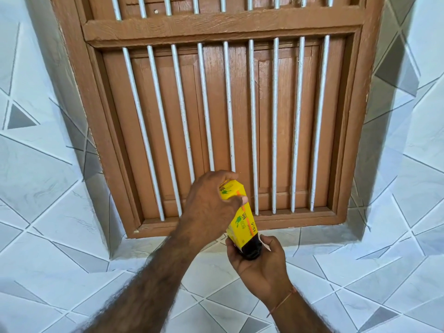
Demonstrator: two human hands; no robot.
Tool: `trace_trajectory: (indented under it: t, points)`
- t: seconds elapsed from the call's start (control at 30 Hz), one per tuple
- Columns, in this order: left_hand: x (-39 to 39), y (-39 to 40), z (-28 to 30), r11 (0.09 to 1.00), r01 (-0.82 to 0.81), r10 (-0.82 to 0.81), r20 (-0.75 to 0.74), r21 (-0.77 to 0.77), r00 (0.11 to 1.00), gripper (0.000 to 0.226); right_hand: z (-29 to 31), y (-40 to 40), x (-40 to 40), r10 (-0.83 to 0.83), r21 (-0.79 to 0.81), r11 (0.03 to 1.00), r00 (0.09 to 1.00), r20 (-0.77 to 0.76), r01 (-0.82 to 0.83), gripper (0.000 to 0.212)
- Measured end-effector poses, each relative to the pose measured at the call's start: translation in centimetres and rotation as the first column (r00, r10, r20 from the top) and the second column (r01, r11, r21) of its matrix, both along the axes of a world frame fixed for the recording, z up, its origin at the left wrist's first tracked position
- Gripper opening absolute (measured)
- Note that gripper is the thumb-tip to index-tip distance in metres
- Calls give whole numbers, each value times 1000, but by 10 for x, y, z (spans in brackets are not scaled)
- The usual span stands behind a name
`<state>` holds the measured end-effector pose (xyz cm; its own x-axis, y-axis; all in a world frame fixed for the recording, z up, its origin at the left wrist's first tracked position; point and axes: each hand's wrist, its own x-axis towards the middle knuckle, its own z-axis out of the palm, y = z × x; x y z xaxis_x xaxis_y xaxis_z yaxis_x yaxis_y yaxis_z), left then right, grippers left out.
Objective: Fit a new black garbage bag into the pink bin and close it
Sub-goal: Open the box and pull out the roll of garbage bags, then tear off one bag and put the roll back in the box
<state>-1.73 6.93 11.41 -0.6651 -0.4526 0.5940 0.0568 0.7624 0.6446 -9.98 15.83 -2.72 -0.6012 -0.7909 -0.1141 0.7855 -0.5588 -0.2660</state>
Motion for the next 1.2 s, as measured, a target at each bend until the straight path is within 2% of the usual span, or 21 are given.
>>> trace_trajectory:
  t: [0.1, 0.2, 0.27, 0.33, 0.4, 0.43, 0.5, 0.57, 0.7, 0.8, 0.83, 0.87, 0.9, 0.93, 0.97, 1.0, 1.03, 1.07, 1.1, 1.13, 1.2]
  points:
    - [3, -16, 8, 995, -41, 47, -65, 93, 997, 36, -5, 4, -7, -63, 44, 997, 998, 20, 62, 37]
    - [8, -50, -3, 948, -90, 137, -135, 305, 981, 29, -16, 16, -23, -156, 118, 981, 987, 35, 151, 23]
    - [9, -78, -28, 869, -123, 216, -143, 479, 966, 20, -22, 30, -34, -231, 167, 960, 972, 27, 224, 22]
    - [5, -101, -60, 748, -181, 296, -76, 639, 952, 10, -27, 44, -44, -301, 226, 930, 954, 15, 290, 26]
    - [-5, -117, -98, 623, -219, 293, 36, 751, 956, 19, -29, 54, -51, -337, 262, 907, 941, -18, 329, 27]
    - [-12, -126, -121, 597, -236, 283, 74, 767, 956, 26, -29, 57, -53, -339, 273, 901, 940, -43, 337, 25]
    - [-32, -140, -161, 580, -329, 328, 155, 745, 932, 42, -27, 62, -51, -325, 288, 895, 940, -100, 340, 22]
    - [-42, -131, -170, 608, -430, 381, 229, 667, 896, 51, -27, 63, -49, -307, 310, 886, 937, -166, 345, 22]
    - [-46, -121, -165, 694, -564, 473, 307, 448, 826, 39, -29, 63, -44, -260, 356, 854, 903, -342, 380, 25]
    - [-44, -124, -167, 706, -686, 571, 431, 176, 699, 37, -23, 61, -39, -208, 384, 819, 844, -495, 427, 27]
    - [-42, -120, -166, 700, -706, 616, 411, 106, 672, 35, -20, 59, -37, -183, 389, 811, 821, -541, 438, 26]
    - [-42, -115, -165, 717, -693, 635, 337, 78, 695, 31, -18, 57, -35, -157, 395, 802, 795, -586, 449, 26]
    - [-39, -105, -160, 780, -618, 589, 220, 97, 778, 25, -16, 55, -32, -133, 398, 791, 765, -630, 465, 25]
    - [-34, -93, -155, 877, -448, 432, 125, 173, 893, 21, -15, 52, -31, -111, 401, 779, 735, -669, 483, 25]
    - [-31, -79, -149, 938, -213, 194, 96, 274, 976, 22, -15, 50, -29, -88, 404, 764, 702, -707, 503, 25]
    - [-25, -65, -139, 925, 16, -76, 143, 380, 987, 30, -14, 46, -28, -60, 407, 749, 665, -745, 523, 26]
    - [-19, -52, -132, 866, 172, -300, 214, 470, 930, 42, -15, 43, -26, -22, 412, 734, 625, -781, 541, 25]
    - [-14, -43, -128, 828, 257, -444, 304, 499, 843, 54, -14, 40, -25, 21, 415, 722, 583, -812, 553, 25]
    - [-10, -38, -128, 822, 302, -502, 366, 482, 784, 60, -12, 37, -22, 63, 417, 720, 547, -835, 554, 26]
    - [-4, -37, -130, 838, 317, -501, 399, 444, 768, 57, -9, 34, -19, 90, 419, 723, 526, -846, 549, 28]
    - [7, -38, -131, 848, 292, -466, 361, 442, 807, 46, -2, 29, -16, 110, 412, 745, 513, -852, 525, 32]
